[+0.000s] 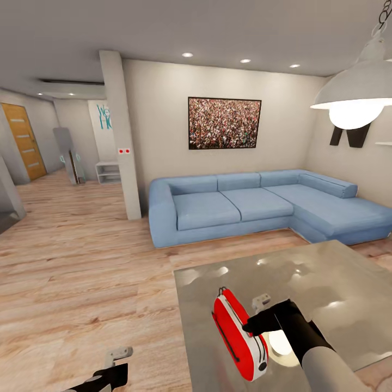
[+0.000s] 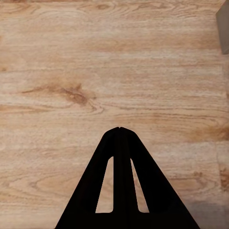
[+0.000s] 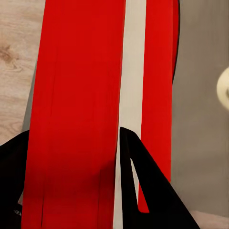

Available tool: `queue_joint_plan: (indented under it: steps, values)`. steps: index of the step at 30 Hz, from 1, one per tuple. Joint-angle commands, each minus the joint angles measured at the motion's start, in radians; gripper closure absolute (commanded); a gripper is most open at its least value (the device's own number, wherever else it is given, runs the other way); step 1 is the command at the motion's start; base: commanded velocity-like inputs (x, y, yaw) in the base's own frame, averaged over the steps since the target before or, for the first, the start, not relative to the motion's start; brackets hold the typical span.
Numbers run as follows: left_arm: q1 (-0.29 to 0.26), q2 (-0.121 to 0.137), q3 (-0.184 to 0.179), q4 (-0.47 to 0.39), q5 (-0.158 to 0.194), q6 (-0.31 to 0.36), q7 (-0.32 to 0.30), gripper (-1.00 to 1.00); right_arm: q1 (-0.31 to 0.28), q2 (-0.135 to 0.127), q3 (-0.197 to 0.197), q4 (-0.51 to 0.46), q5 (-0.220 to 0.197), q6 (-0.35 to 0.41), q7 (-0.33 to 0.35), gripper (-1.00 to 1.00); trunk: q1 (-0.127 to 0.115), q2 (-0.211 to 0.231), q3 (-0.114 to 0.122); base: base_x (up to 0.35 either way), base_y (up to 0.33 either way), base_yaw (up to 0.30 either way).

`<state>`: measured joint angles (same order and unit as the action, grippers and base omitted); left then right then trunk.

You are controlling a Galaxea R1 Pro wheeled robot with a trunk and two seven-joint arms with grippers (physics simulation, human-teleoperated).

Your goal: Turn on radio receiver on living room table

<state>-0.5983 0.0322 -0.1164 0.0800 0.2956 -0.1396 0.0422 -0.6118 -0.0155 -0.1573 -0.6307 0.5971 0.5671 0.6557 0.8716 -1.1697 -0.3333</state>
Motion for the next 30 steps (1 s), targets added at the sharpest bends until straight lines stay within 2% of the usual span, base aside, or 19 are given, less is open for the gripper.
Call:
queue_joint_plan:
  steps: [1,27,30]
  values:
    - [0.000,0.000,0.000,0.000,0.000,0.000,0.000,1.00,0.000,0.000,0.000,0.000,-0.005,0.000,0.000,1.00,0.004,-0.007,-0.003,0.000,0.000,0.000]
    - [0.000,0.000,0.001,0.000,0.000,0.000,0.002,1.00,0.000,0.000,-0.001,0.000,-0.004,0.011,0.004,1.00,0.104,-0.189,-0.085,0.000,0.000,0.000]
    - [0.000,0.000,0.001,0.000,0.000,0.000,0.002,1.00,0.000,0.000,-0.001,0.000,-0.004,0.011,0.004,1.00,0.104,-0.189,-0.085,0.000,0.000,0.000]
